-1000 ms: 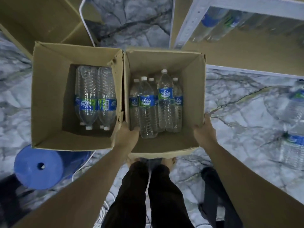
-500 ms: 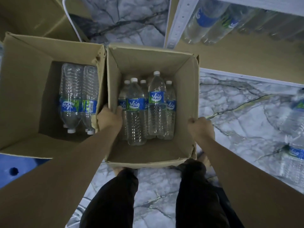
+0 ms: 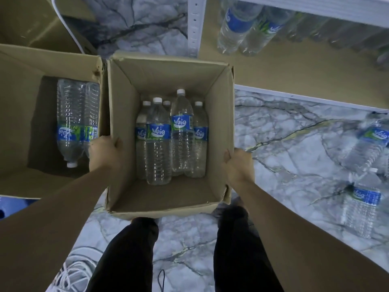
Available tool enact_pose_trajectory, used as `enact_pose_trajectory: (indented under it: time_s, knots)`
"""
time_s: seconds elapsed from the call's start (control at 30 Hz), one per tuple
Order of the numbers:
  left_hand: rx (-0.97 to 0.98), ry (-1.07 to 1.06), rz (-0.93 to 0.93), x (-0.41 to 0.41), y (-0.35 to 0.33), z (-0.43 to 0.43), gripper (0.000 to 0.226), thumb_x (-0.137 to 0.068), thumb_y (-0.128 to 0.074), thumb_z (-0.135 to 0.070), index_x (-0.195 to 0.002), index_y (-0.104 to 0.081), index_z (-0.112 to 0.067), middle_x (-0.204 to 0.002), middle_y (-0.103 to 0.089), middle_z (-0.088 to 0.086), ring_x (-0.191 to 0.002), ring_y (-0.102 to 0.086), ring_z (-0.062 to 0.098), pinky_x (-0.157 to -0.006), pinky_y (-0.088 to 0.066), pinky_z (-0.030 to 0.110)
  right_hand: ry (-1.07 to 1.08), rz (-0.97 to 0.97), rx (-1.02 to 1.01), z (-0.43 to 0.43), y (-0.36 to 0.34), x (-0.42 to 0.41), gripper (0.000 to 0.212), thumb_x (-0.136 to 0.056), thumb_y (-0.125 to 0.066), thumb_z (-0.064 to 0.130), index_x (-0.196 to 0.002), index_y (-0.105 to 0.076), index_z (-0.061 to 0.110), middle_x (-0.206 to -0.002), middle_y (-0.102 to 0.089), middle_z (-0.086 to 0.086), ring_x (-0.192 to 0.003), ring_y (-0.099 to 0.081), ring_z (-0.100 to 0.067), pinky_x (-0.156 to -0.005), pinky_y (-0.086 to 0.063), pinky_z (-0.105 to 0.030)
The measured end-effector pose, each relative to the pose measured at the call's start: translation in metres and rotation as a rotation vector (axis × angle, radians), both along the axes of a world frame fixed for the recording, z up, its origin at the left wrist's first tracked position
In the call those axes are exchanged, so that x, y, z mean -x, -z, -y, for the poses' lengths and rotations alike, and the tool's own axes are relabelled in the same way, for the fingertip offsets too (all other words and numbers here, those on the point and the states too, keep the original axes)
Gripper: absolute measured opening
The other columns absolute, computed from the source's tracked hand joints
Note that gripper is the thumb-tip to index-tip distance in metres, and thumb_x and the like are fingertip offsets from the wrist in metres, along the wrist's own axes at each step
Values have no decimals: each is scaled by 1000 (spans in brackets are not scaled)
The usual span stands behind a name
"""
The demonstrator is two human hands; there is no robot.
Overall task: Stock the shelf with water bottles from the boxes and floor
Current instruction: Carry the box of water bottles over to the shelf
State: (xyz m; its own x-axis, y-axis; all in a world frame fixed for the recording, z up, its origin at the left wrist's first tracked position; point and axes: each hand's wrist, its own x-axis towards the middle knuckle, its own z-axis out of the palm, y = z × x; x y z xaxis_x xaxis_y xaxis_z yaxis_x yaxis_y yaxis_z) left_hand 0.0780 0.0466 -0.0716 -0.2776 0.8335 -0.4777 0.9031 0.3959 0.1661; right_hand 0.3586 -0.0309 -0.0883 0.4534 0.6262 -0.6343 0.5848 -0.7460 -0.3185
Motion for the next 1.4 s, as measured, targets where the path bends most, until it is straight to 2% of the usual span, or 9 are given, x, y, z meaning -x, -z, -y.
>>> enact_pose_trajectory:
  time_s: [0.27, 0.47, 0.57, 0.67, 0.93, 1.07, 1.2, 1.33, 1.4]
  knots:
    - [-19, 52, 44, -51, -12, 8, 32, -95, -50, -16, -91, -65, 12, -83, -62, 32, -91, -57, 46, -75, -45, 44, 34, -8, 45, 25, -28, -80, 32, -100, -47, 24, -83, -60, 0, -73, -55, -11, -77, -60, -34, -60, -43, -34]
    - [12, 31, 74, -141, -21, 19, 30, -95, -50, -16, -96, -64, 11, -93, -60, 34, -101, -51, 46, -75, -43, 43, 59, 45, 50, 54, -40, -163, 35, -100, -46, 26, -90, -63, -3, -88, -63, -22, -86, -61, -39, -67, -50, -39]
    - [-9, 61, 100, -186, -19, 28, 30, -95, -50, -13, -81, -62, 10, -78, -59, 32, -85, -57, 45, -65, -38, 40, 68, 60, 58, 67, -42, -209, 34, -101, -45, 26, -82, -59, 2, -75, -56, -13, -80, -60, -37, -61, -42, -34]
    - [-10, 98, 80, -231, -10, 34, 33, -94, -50, -16, -88, -64, 13, -85, -62, 34, -85, -60, 45, -63, -40, 42, 109, 74, 68, 80, -41, -254, 34, -102, -45, 26, -77, -55, 5, -66, -50, -5, -70, -56, -31, -57, -40, -32]
    - [-35, 92, 107, -344, 2, 52, 28, -93, -52, -12, -92, -65, 13, -89, -63, 32, -90, -60, 43, -63, -33, 34, 156, 118, 54, 108, -32, -358, 34, -100, -49, 25, -87, -64, -3, -81, -60, -19, -81, -60, -38, -69, -50, -42]
    - [-21, 107, 126, -385, 9, 60, 28, -94, -49, -12, -98, -63, 12, -98, -61, 33, -103, -55, 43, -70, -35, 35, 135, 137, 78, 116, -29, -398, 30, -101, -49, 20, -74, -53, 7, -64, -43, -5, -70, -45, -28, -66, -35, -31]
    - [-1, 92, 123, -413, 24, 66, 32, -94, -50, -18, -99, -63, 12, -99, -62, 32, -100, -57, 44, -70, -39, 37, 140, 171, 82, 125, -20, -426, 33, -101, -48, 22, -73, -52, 6, -61, -41, -2, -67, -43, -28, -62, -33, -31]
    - [-7, 97, 120, -427, 24, 72, 27, -95, -51, -16, -80, -57, 5, -84, -59, 26, -93, -57, 41, -62, -30, 33, 101, 203, 69, 127, -13, -435, 35, -101, -49, 22, -91, -65, -7, -78, -60, -24, -75, -51, -36, -64, -34, -34]
    - [8, 76, 122, -429, 26, 70, 27, -95, -51, -17, -79, -56, 4, -80, -53, 22, -96, -55, 39, -62, -30, 33, 88, 217, 76, 129, -10, -435, 38, -102, -47, 23, -93, -66, -9, -90, -65, -30, -72, -45, -31, -63, -29, -32]
